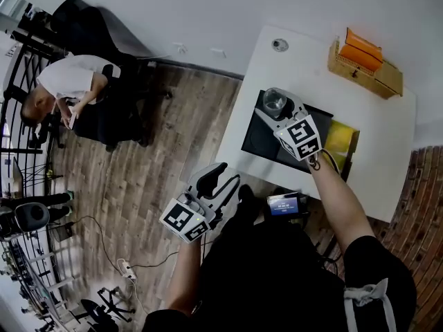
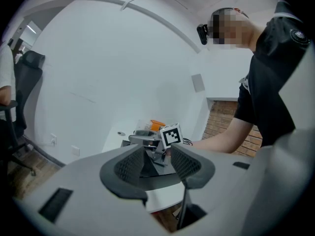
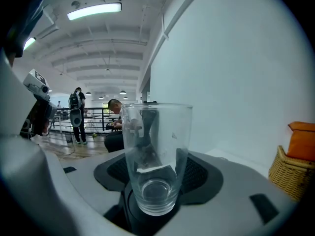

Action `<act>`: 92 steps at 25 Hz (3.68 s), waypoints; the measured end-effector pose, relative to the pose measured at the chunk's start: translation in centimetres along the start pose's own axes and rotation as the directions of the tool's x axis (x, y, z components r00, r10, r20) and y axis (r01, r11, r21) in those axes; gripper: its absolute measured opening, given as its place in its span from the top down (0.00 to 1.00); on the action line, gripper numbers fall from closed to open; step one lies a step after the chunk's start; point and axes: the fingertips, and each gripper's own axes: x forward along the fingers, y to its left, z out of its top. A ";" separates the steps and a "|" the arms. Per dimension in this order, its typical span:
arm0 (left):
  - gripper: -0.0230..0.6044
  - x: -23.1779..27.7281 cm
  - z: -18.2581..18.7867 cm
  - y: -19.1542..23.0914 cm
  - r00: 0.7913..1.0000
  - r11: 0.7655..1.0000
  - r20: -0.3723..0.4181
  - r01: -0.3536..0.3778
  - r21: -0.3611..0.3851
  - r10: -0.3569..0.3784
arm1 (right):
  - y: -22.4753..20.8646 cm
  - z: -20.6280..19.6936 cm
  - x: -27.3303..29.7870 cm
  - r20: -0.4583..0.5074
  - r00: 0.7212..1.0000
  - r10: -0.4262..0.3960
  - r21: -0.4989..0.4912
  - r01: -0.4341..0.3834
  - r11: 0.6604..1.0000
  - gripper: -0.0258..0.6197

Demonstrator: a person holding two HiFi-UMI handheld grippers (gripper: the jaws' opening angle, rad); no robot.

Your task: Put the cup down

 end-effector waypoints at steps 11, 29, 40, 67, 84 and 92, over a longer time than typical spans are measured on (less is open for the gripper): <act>0.68 -0.3 0.3 0.1 1.000 1.000 0.017 0.012 -0.009 -0.012 | 0.3 -1.8 -1.1 -0.051 0.999 -0.010 0.011 0.010 1.000 0.51; 0.68 0.8 -0.1 -2.1 0.997 0.997 0.010 0.080 0.022 -0.081 | -0.4 -1.6 -10.7 0.036 0.996 -0.077 0.324 0.062 0.944 0.50; 0.68 2.2 -0.1 -4.4 0.987 0.986 0.024 0.158 0.056 -0.159 | 2.7 0.4 -15.1 0.095 0.995 -0.023 0.418 -0.019 0.908 0.53; 0.95 5.1 1.9 -8.2 0.950 0.948 0.067 0.295 0.115 -0.304 | 8.2 5.5 -21.8 0.222 0.975 0.027 0.438 -0.124 0.890 0.93; 0.95 5.6 1.4 -8.3 0.944 0.942 0.044 0.321 0.100 -0.326 | 7.5 3.9 -20.1 0.121 0.992 -0.018 0.370 -0.028 0.929 0.94; 0.95 5.4 1.5 -8.2 0.943 0.941 0.043 0.324 0.092 -0.329 | 7.8 3.8 -19.6 0.098 0.995 -0.019 0.343 -0.015 0.939 0.94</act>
